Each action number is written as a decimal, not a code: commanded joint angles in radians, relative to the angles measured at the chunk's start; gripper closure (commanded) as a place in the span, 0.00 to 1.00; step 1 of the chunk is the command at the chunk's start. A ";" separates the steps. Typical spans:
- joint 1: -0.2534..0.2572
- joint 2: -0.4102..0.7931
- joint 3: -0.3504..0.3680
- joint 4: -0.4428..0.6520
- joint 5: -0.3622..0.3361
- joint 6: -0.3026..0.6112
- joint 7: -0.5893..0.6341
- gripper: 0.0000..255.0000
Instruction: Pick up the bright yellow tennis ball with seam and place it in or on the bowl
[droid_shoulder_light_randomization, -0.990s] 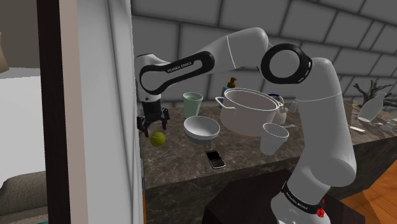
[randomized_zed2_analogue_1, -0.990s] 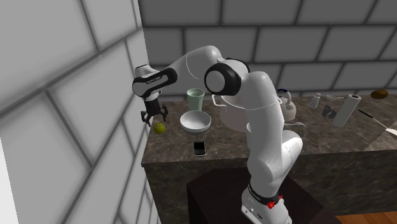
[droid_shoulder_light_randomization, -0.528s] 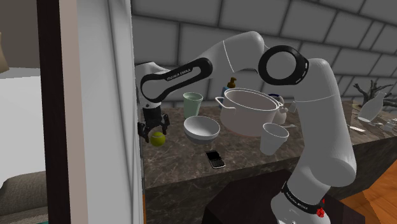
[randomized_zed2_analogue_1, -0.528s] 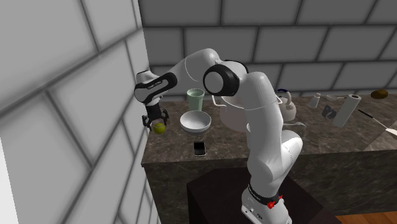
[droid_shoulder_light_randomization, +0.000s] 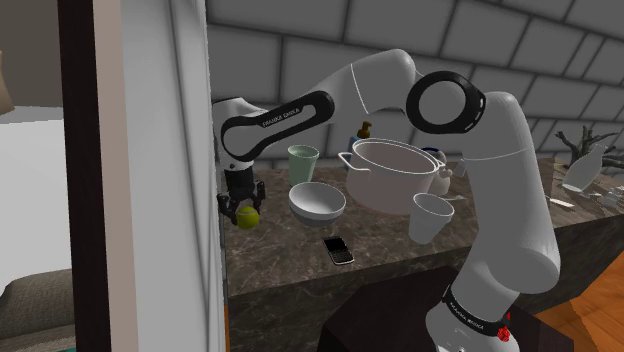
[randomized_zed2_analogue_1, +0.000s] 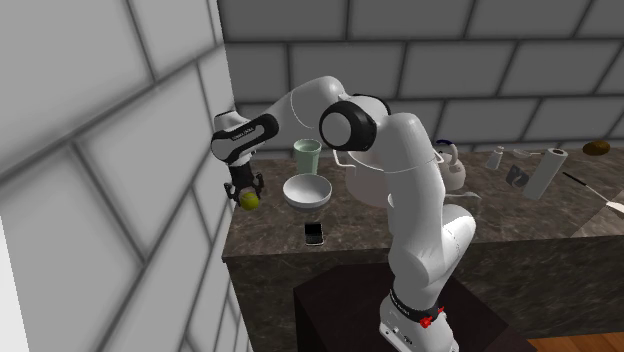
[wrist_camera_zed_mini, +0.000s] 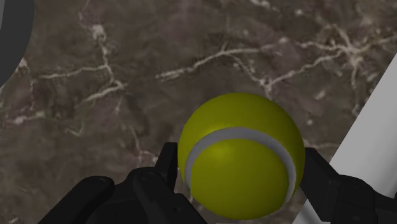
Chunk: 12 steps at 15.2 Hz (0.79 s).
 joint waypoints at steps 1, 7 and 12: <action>0.000 0.000 0.000 0.000 0.000 0.000 0.000 1.00; 0.000 0.000 0.000 0.000 0.000 0.000 0.000 1.00; -0.002 -0.029 0.005 0.024 0.008 -0.052 -0.003 1.00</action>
